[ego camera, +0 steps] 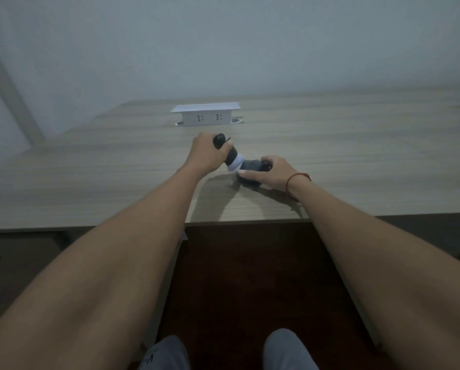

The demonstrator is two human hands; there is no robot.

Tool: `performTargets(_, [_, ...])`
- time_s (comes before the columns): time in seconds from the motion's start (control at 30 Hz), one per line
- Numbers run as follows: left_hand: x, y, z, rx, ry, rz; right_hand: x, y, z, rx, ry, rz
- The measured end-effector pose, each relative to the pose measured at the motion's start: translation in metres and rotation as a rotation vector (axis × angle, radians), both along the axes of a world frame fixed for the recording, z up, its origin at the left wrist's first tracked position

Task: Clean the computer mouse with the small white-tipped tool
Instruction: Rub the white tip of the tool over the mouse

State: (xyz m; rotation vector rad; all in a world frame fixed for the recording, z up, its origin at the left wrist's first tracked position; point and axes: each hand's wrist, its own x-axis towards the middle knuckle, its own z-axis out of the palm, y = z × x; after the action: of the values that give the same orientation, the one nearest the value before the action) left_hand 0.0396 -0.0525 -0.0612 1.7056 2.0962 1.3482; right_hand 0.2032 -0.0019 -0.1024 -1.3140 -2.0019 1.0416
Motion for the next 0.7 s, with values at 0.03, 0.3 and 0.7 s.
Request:
performTargets(0.03, [0.001, 0.0, 0.003, 0.053, -0.054, -0.008, -0.001, 0.0, 0.0, 0.008, 0.012, 0.001])
performTargets(0.3, [-0.005, 0.008, -0.004, -0.103, 0.111, -0.039, -0.004, 0.006, -0.002, -0.014, 0.05, 0.046])
performTargets(0.7, [0.011, 0.031, 0.004, -0.074, 0.118, -0.049, -0.004, 0.013, -0.001, -0.036, 0.055, 0.1])
